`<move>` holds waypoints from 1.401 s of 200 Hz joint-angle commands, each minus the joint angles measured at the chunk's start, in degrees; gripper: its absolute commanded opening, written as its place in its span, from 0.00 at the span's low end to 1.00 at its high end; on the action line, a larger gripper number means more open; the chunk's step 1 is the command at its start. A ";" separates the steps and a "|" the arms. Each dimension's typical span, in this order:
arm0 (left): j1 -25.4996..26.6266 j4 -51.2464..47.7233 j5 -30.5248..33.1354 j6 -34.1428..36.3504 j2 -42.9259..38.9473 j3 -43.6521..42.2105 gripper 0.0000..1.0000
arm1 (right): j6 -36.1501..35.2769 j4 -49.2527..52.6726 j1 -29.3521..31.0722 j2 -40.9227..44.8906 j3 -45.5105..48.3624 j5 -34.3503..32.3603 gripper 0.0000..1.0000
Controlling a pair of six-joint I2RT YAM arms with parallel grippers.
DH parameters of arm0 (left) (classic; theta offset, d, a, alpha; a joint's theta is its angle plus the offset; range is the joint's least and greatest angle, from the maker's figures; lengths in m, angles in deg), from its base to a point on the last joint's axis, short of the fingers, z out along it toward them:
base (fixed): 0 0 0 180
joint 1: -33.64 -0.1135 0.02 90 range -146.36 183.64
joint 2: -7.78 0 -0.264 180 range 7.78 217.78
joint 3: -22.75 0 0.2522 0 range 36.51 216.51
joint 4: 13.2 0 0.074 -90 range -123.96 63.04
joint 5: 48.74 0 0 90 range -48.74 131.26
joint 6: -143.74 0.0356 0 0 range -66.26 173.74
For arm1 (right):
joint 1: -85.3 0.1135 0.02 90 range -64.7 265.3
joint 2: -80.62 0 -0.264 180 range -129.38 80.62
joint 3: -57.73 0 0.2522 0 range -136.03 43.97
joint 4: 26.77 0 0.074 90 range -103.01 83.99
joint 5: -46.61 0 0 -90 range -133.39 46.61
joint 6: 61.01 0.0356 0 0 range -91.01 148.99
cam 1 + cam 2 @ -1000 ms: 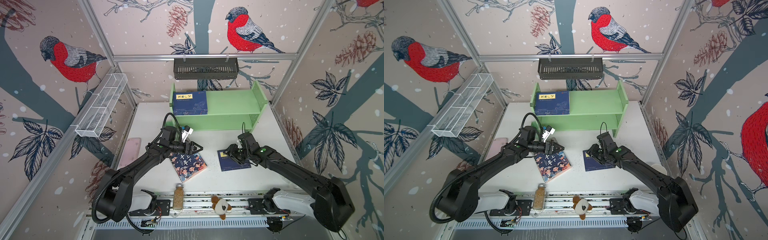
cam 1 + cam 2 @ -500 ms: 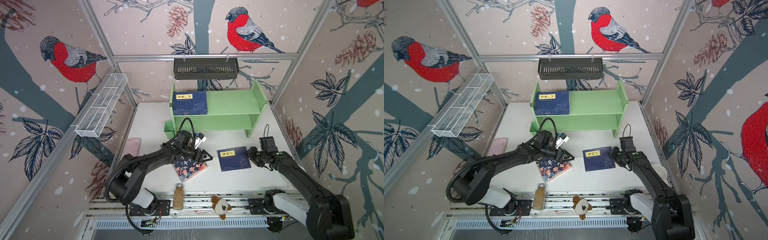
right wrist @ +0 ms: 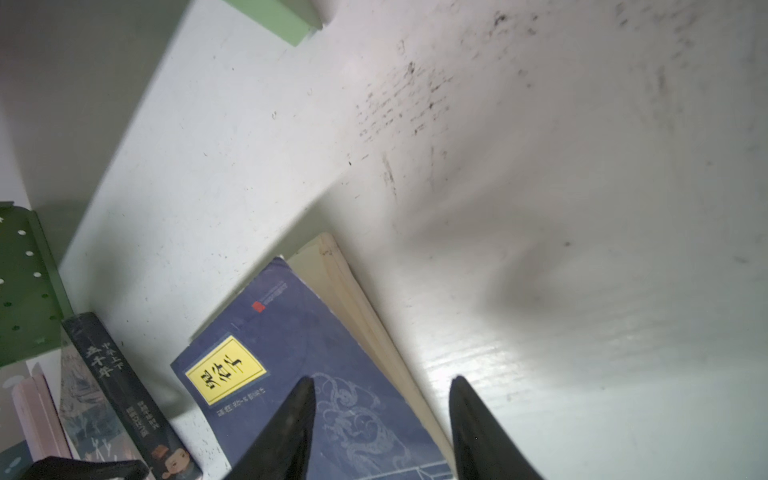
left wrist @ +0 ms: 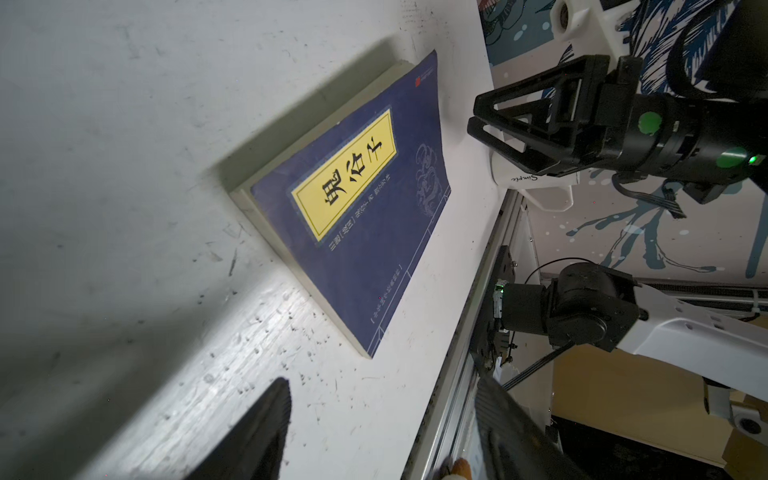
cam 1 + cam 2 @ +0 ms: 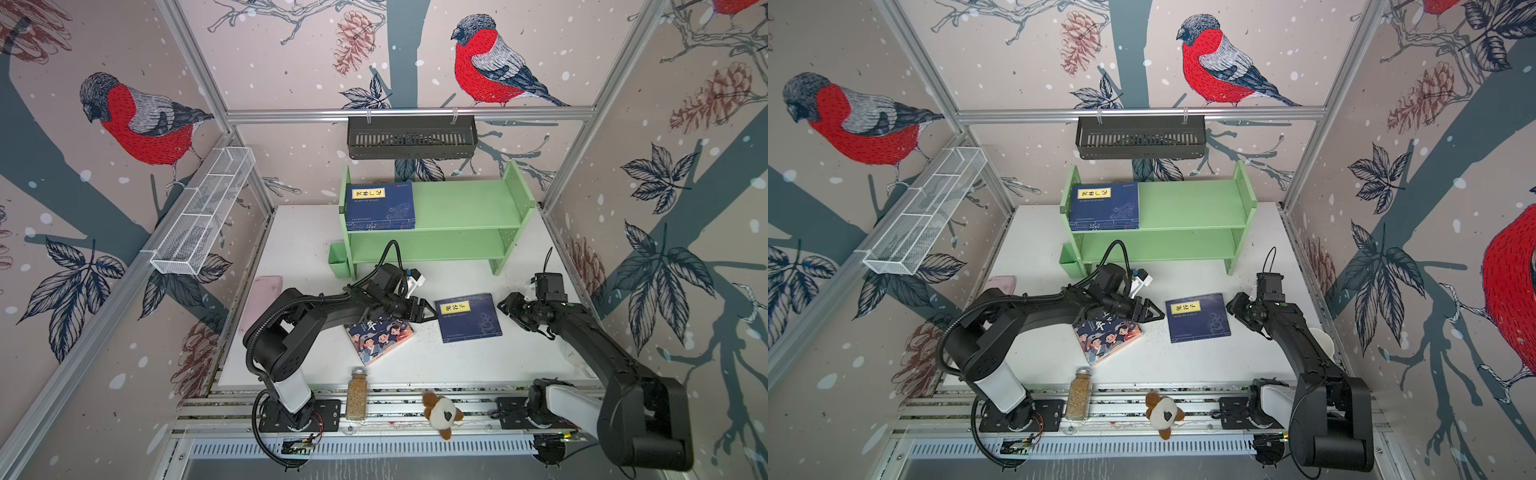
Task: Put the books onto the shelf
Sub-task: 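Push the dark-blue book's edge with the right gripper to tilt it up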
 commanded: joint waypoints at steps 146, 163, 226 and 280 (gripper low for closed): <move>2.71 -0.34 -0.09 -1.62 10.78 4.53 0.70 | -2.09 -3.53 -1.54 -2.14 5.60 8.77 0.55; 2.71 -4.56 0.06 -0.26 12.71 7.68 0.69 | -1.53 -3.28 -1.09 -1.29 6.03 9.84 0.55; 2.71 -8.65 2.65 3.67 12.86 8.79 0.67 | 1.22 -1.61 3.75 2.34 5.54 13.32 0.54; 2.71 -13.55 6.53 6.53 11.16 12.57 0.69 | 1.48 3.20 5.78 2.98 4.47 5.19 0.55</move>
